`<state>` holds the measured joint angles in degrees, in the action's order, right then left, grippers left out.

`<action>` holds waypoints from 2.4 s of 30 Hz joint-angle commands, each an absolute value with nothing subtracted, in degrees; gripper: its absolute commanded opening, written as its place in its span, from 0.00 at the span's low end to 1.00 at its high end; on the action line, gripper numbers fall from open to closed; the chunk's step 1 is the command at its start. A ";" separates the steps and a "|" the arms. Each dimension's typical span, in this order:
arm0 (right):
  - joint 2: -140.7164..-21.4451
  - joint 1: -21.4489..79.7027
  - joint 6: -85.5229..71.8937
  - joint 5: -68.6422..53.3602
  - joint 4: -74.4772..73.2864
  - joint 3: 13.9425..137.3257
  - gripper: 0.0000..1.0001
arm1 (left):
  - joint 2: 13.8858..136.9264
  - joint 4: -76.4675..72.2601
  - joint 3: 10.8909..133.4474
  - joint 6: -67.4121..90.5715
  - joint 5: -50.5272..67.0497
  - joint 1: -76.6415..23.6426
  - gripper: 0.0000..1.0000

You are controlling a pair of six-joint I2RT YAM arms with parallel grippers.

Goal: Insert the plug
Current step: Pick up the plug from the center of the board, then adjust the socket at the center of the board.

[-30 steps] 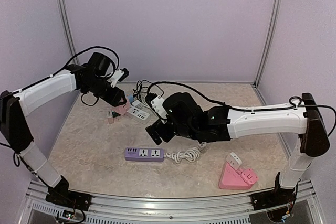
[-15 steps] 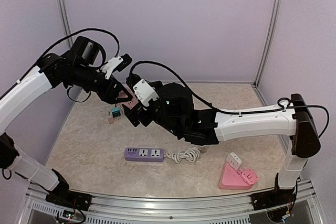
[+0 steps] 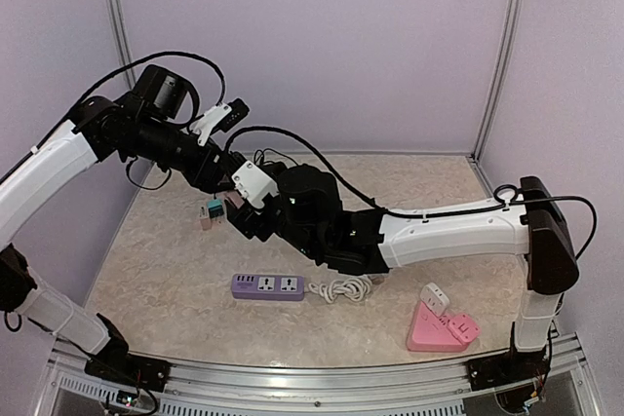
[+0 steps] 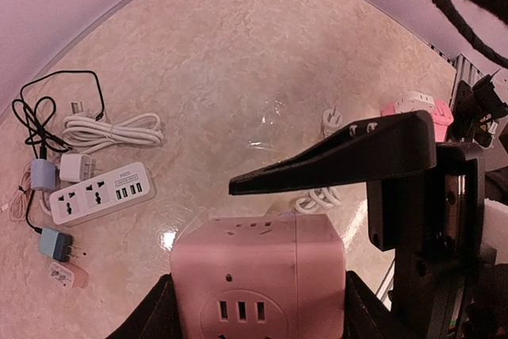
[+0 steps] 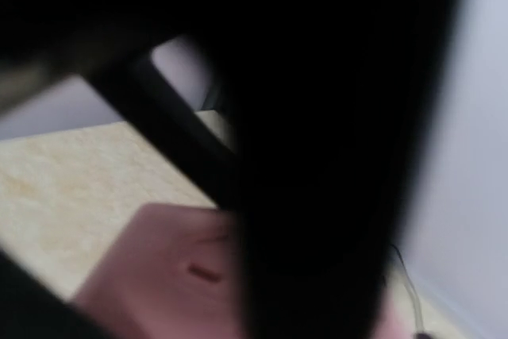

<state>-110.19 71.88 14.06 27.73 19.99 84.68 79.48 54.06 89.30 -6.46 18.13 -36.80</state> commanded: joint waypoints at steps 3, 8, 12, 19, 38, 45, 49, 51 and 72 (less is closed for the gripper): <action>-110.27 71.85 10.90 32.09 19.45 85.81 0.45 | 79.48 53.03 90.24 -6.05 18.94 -37.09 0.00; -107.44 71.85 5.72 31.19 14.35 86.26 0.04 | 79.54 53.94 90.46 -6.90 18.95 -37.01 0.00; -102.02 70.17 -3.87 19.28 -0.17 87.92 0.00 | 80.57 66.68 99.18 -14.97 16.97 -36.88 0.98; -91.60 64.64 -15.60 -25.21 -20.67 85.21 0.00 | 72.57 72.06 98.77 -22.83 17.67 -25.78 0.99; -84.90 64.96 -26.94 -29.01 -24.65 82.50 0.00 | 61.49 47.65 50.11 -38.71 8.48 -37.34 0.99; -84.17 65.56 -46.80 12.16 -46.59 87.18 0.00 | 71.57 33.81 46.67 -45.80 5.03 -44.18 0.99; -79.38 67.40 -50.76 18.17 -42.24 80.54 0.00 | 81.39 31.75 49.53 -45.53 2.51 -45.49 0.99; -77.53 67.50 -51.82 19.79 -40.91 77.24 0.00 | 84.20 30.71 50.49 -45.76 2.50 -45.66 0.99; -70.24 67.48 -46.45 16.94 -35.18 67.21 0.00 | 94.62 35.46 52.75 -37.12 1.34 -55.92 0.61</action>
